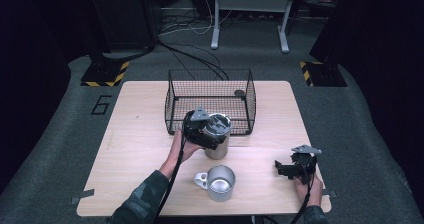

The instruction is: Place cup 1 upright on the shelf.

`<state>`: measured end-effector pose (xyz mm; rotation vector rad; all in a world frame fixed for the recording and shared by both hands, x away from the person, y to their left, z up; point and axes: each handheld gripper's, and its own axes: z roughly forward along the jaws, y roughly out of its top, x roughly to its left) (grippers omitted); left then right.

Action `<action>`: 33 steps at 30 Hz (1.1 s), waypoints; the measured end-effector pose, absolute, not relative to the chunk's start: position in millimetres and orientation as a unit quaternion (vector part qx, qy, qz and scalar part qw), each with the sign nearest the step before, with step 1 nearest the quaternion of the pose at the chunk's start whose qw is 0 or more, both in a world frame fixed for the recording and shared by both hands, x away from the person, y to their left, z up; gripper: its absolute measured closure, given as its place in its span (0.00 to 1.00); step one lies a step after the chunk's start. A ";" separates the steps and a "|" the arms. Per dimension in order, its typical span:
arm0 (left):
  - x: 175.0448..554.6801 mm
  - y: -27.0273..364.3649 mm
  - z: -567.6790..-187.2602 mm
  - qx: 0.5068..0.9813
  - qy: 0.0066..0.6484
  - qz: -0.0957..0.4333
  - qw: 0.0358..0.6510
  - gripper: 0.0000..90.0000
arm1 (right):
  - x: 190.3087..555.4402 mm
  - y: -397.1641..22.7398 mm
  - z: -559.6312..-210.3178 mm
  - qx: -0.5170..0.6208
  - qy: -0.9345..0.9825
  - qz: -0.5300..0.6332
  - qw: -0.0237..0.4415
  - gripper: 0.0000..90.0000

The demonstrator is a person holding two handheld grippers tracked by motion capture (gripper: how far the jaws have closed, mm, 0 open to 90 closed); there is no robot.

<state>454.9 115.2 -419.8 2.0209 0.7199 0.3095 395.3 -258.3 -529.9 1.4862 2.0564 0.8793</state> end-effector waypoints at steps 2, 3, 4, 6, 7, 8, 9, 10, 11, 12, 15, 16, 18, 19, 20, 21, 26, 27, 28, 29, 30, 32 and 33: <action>455.2 113.9 -420.4 0.822 0.295 0.128 0.470 0.00 | 395.2 -258.3 -529.9 0.540 0.745 0.319 0.226 0.00; 455.3 112.6 -420.8 0.821 0.296 0.132 0.471 0.00 | 395.3 -258.3 -529.9 0.539 0.746 0.319 0.226 0.00; 455.5 112.3 -420.6 0.822 0.295 0.131 0.470 0.00 | 395.2 -258.3 -529.9 0.540 0.745 0.319 0.226 0.00; 455.9 110.4 -422.1 0.818 0.300 0.138 0.470 0.01 | 395.3 -258.3 -529.9 0.539 0.746 0.319 0.226 0.00; 455.9 110.4 -422.1 0.818 0.300 0.138 0.470 0.03 | 395.3 -258.4 -529.9 0.539 0.746 0.319 0.226 0.00; 455.4 109.6 -423.6 0.817 0.301 0.143 0.471 0.03 | 395.3 -258.3 -529.9 0.539 0.746 0.319 0.226 0.00; 455.4 109.6 -423.6 0.817 0.301 0.143 0.471 0.03 | 395.3 -258.4 -529.9 0.539 0.746 0.319 0.226 0.00; 455.1 109.4 -423.9 0.817 0.301 0.144 0.471 0.03 | 395.3 -258.4 -529.9 0.539 0.746 0.319 0.226 0.00; 454.5 108.8 -423.7 0.817 0.302 0.148 0.469 0.03 | 395.3 -258.3 -529.9 0.540 0.746 0.319 0.226 0.00; 454.5 108.8 -423.7 0.817 0.302 0.148 0.469 0.03 | 395.3 -258.4 -529.9 0.539 0.746 0.319 0.226 0.00; 453.7 108.5 -423.6 0.816 0.299 0.154 0.470 0.04 | 395.3 -258.3 -529.9 0.539 0.746 0.319 0.226 0.00; 452.6 108.5 -423.4 0.817 0.297 0.160 0.468 0.04 | 395.3 -258.3 -529.9 0.539 0.746 0.319 0.226 0.00; 451.8 108.5 -424.3 0.814 0.297 0.162 0.473 0.04 | 395.3 -258.4 -529.9 0.539 0.746 0.319 0.226 0.00; 451.6 108.9 -424.3 0.814 0.297 0.161 0.472 0.04 | 395.3 -258.3 -529.9 0.539 0.746 0.319 0.226 0.00; 451.5 109.0 -424.4 0.814 0.297 0.162 0.473 0.04 | 395.3 -258.3 -529.9 0.539 0.746 0.319 0.226 0.00; 451.3 109.0 -424.6 0.814 0.297 0.162 0.473 0.04 | 395.3 -258.3 -529.9 0.539 0.746 0.319 0.226 0.00; 448.7 108.5 -423.4 0.817 0.288 0.170 0.469 0.04 | 395.3 -258.3 -529.9 0.539 0.746 0.319 0.226 0.00; 447.9 108.4 -423.0 0.818 0.286 0.171 0.468 0.04 | 395.3 -258.3 -529.9 0.539 0.746 0.319 0.226 0.00; 446.7 108.5 -422.6 0.819 0.286 0.170 0.468 0.04 | 395.3 -258.3 -529.9 0.539 0.746 0.319 0.226 0.00; 446.4 109.0 -422.2 0.820 0.282 0.173 0.467 0.04 | 395.3 -258.3 -529.9 0.539 0.746 0.319 0.226 0.00; 446.0 109.5 -421.8 0.820 0.281 0.172 0.468 0.04 | 395.3 -258.3 -529.9 0.539 0.746 0.319 0.226 0.00; 444.5 111.9 -419.4 0.819 0.281 0.174 0.470 0.04 | 395.3 -258.3 -529.9 0.539 0.746 0.319 0.226 0.00; 444.5 111.9 -419.4 0.819 0.281 0.174 0.470 0.04 | 395.3 -258.3 -529.9 0.539 0.746 0.319 0.226 0.00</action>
